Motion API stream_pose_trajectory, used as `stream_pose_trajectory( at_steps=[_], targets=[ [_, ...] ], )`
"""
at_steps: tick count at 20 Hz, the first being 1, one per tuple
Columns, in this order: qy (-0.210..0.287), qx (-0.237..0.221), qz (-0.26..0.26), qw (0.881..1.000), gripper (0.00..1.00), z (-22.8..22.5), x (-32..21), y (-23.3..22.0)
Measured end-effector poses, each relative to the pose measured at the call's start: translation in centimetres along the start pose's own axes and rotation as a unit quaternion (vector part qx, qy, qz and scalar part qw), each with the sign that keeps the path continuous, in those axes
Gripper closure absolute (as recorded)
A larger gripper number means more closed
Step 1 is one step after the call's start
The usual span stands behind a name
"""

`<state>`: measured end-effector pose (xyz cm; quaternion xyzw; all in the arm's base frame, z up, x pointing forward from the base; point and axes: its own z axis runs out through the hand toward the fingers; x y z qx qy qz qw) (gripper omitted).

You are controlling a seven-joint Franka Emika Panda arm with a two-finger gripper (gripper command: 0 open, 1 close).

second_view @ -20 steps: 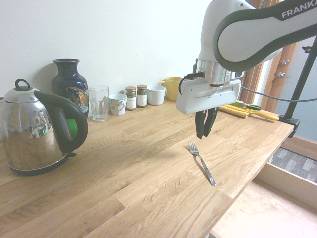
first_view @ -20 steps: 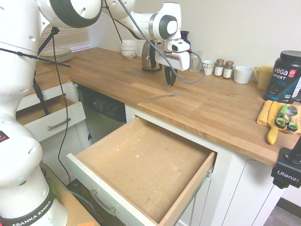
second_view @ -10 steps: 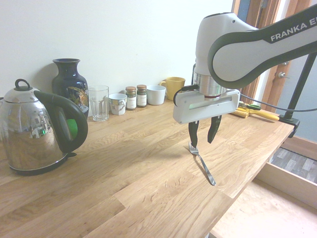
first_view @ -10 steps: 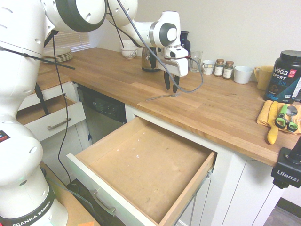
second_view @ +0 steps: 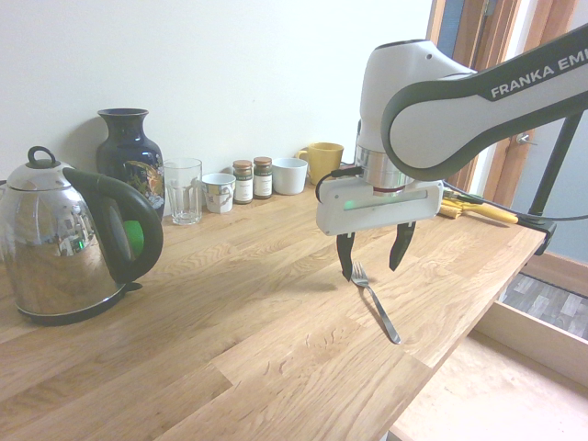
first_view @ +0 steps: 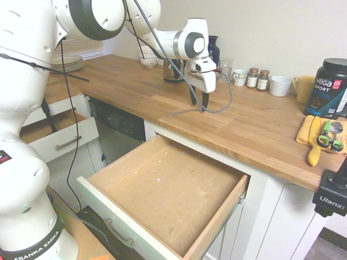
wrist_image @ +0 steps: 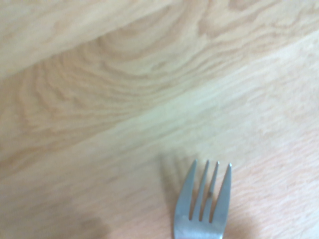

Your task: Put fork in the drawer

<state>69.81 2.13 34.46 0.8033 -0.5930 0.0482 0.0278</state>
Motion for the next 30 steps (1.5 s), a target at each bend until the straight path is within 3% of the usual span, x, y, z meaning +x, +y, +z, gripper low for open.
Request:
stream_pose_trajectory(
  at_steps=[13, 14, 30],
  targets=[
    [-0.002, 0.004, 0.002, 1.000, 0.00, 0.6, -1.9, 1.2],
    [-0.002, 0.005, 0.002, 1.000, 1.00, 0.5, -2.1, 1.3],
    [-0.002, 0.010, -0.001, 1.000, 1.00, 1.0, -2.5, 1.9]
  ],
)
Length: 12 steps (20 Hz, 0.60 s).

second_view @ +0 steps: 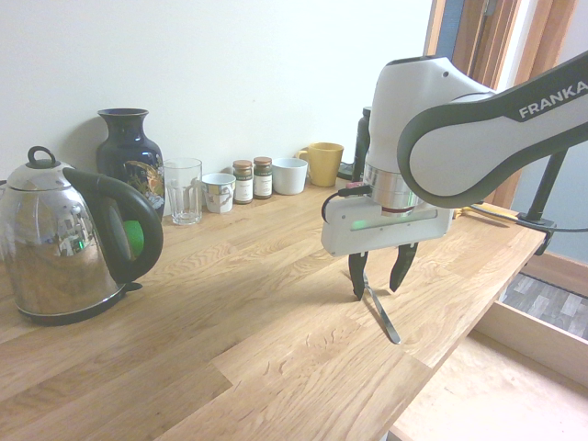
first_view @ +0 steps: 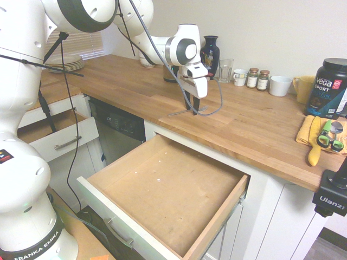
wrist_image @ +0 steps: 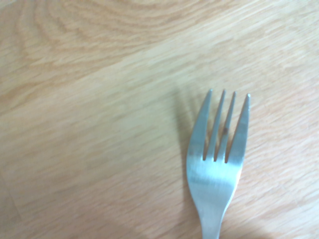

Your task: Put fork in the drawer

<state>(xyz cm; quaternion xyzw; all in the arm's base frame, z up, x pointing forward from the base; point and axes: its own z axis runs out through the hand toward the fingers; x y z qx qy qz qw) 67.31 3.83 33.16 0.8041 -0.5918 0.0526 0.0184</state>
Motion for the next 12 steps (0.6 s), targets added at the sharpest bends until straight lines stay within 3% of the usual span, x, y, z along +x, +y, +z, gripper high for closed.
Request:
stream_pose_trajectory(
  at_steps=[12],
  targets=[
    [0.000, 0.000, -0.002, 1.000, 1.00, -0.02, -0.21, -0.05]
  ],
)
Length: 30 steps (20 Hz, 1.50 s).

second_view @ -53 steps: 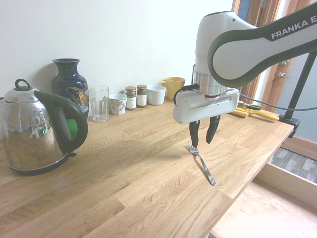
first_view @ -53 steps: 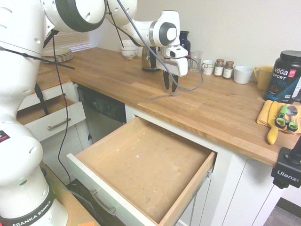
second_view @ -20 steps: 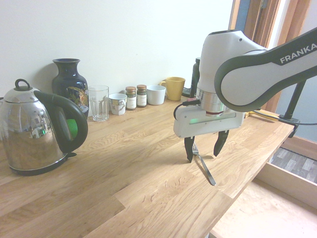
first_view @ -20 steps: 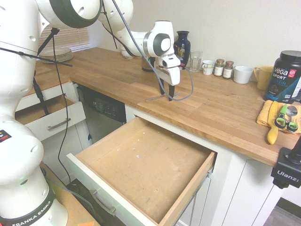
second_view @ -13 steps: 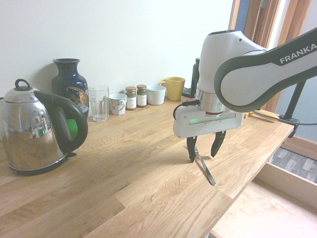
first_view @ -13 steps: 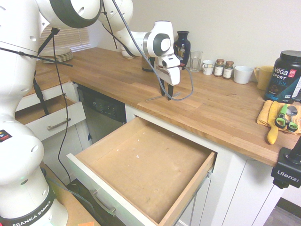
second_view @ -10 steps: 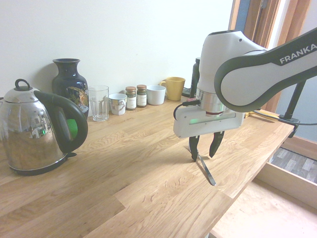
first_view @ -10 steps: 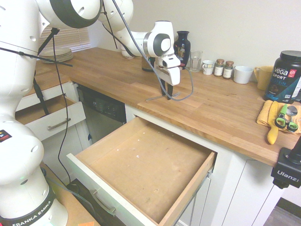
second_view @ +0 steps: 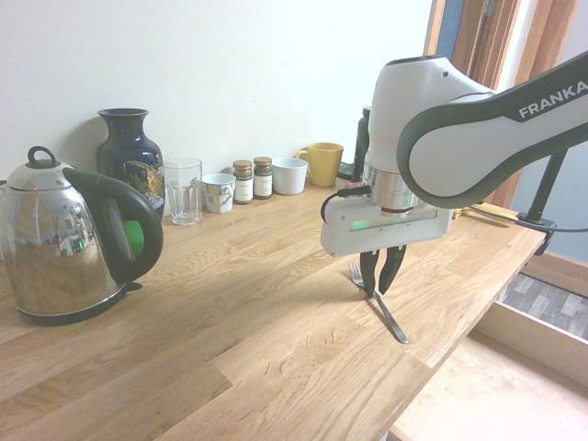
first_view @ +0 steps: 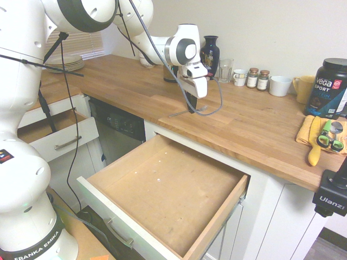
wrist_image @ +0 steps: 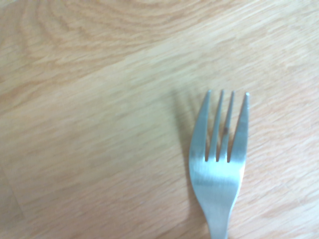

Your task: Put fork in the drawer

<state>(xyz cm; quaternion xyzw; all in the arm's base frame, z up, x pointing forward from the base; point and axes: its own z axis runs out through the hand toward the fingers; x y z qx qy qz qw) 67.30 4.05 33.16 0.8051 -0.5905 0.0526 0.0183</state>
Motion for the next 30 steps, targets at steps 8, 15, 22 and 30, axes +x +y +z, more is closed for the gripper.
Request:
stream_pose_trajectory(
  at_steps=[8, 15, 22, 30],
  targets=[
    [0.001, 0.004, -0.005, 1.000, 1.00, -0.6, -0.7, -0.2],
    [0.004, 0.026, -0.003, 1.000, 1.00, -3.6, -0.3, -0.2],
    [0.008, 0.049, 0.004, 0.999, 1.00, -7.3, 0.5, 0.8],
    [0.015, 0.050, -0.066, 0.996, 1.00, -10.5, 0.5, 4.2]
  ],
)
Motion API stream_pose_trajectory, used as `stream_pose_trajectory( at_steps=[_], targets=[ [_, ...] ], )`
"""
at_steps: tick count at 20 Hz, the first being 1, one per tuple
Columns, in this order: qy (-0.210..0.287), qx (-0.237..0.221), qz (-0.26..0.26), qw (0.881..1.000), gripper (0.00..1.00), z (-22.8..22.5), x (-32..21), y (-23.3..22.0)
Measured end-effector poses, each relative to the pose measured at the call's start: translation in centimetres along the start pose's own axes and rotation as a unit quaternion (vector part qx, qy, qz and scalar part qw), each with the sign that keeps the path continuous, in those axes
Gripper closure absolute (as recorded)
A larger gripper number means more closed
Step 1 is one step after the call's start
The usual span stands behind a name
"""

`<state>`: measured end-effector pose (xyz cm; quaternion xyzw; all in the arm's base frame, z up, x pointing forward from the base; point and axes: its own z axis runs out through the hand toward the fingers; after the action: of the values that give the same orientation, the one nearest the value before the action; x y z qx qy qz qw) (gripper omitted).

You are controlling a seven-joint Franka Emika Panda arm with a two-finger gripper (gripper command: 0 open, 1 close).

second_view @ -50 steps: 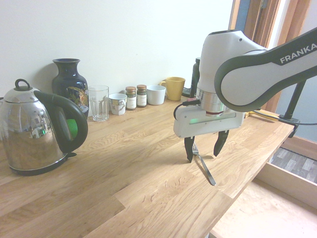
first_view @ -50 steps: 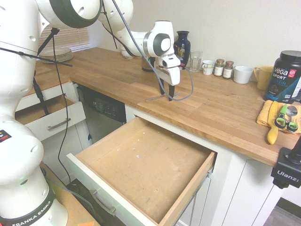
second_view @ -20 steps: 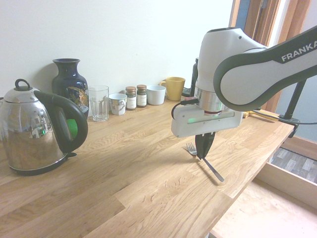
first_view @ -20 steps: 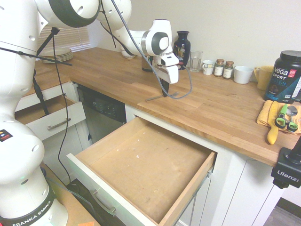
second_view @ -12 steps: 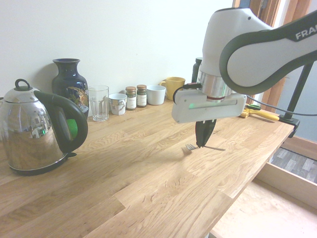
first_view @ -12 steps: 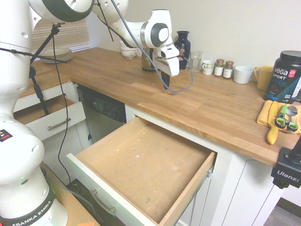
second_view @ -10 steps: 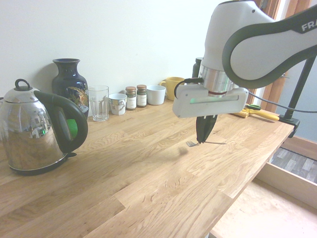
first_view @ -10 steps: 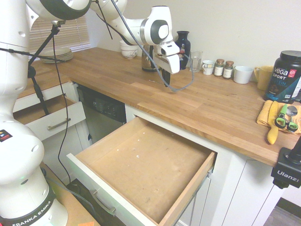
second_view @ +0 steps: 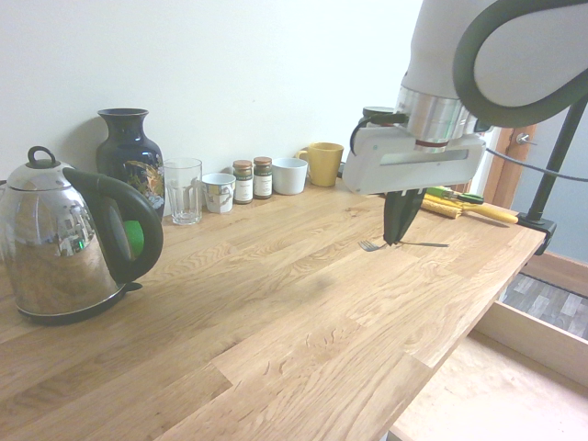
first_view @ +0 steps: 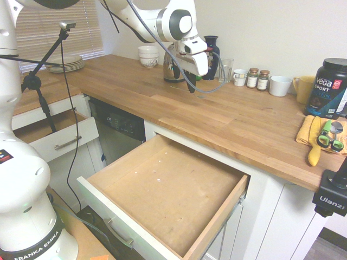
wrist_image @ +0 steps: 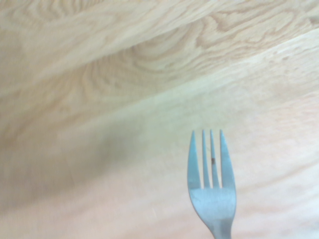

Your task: Put fork in the drawer

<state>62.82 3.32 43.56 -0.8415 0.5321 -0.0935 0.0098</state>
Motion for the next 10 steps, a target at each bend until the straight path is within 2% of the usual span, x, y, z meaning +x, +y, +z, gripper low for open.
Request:
stream_pose_trajectory(
  at_steps=[3, 10],
  targets=[
    [-0.003, -0.002, -0.041, 0.999, 1.00, -1.8, -0.1, 3.2],
    [-0.009, -0.003, -0.054, 0.999, 1.00, -3.6, -1.1, 10.1]
  ],
)
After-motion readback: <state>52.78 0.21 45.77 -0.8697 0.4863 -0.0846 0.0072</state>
